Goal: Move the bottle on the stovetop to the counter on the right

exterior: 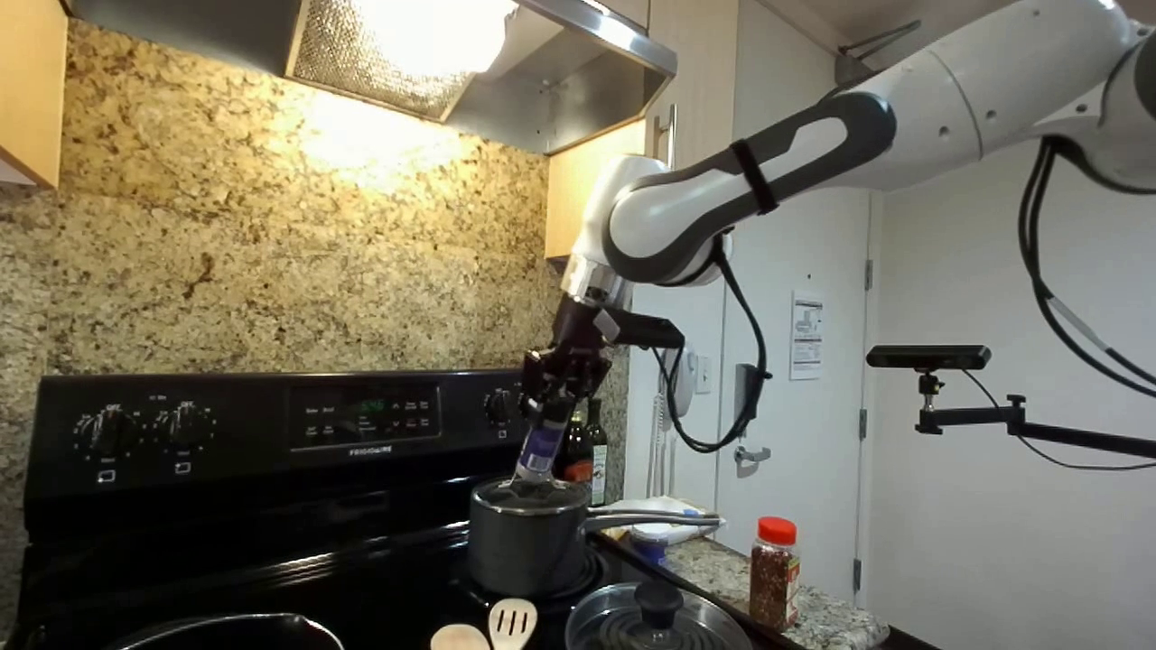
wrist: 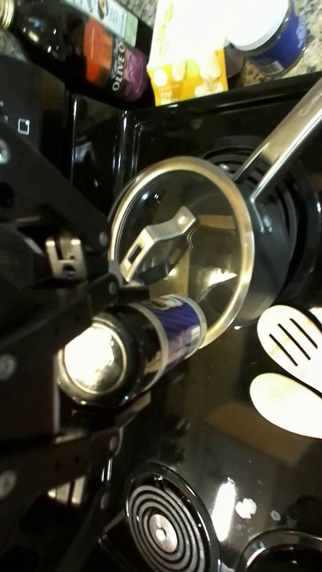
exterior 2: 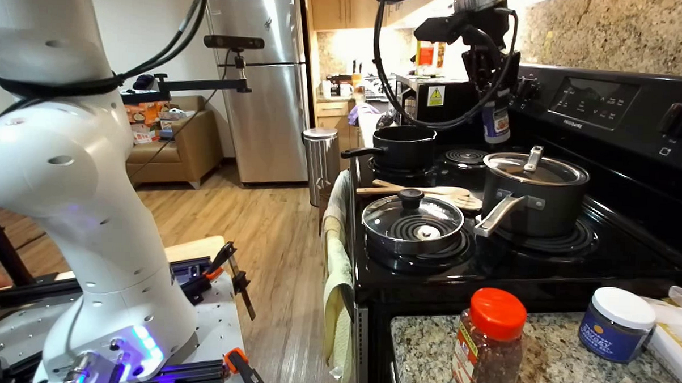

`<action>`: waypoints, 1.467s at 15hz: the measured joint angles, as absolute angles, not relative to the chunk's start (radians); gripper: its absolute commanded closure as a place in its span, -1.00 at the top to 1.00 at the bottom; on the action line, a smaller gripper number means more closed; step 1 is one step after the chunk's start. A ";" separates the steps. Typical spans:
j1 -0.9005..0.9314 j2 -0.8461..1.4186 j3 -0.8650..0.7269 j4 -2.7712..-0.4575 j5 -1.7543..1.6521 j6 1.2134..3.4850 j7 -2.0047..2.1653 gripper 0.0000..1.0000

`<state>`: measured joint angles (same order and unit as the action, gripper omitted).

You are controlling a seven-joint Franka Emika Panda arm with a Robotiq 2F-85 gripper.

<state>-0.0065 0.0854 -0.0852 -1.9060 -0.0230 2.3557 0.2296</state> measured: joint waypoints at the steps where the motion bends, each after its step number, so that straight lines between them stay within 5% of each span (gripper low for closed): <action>1: -0.011 0.040 -0.093 -1.962 -0.025 2.380 0.260 -0.50; 2: -0.017 -0.005 -0.101 -2.014 -0.028 2.402 0.292 -0.50; 3: -0.027 -0.049 -0.105 -2.063 -0.030 2.426 0.322 0.00; 7: -0.041 -0.154 -0.104 -2.168 -0.033 2.487 0.339 0.00; 8: -0.041 -0.158 -0.103 -2.172 -0.033 2.488 0.341 -0.50; 21: -0.202 -0.152 -0.129 -2.169 -0.105 2.472 0.607 -0.50; 22: -0.210 -0.155 -0.134 -2.183 -0.105 2.473 0.615 0.00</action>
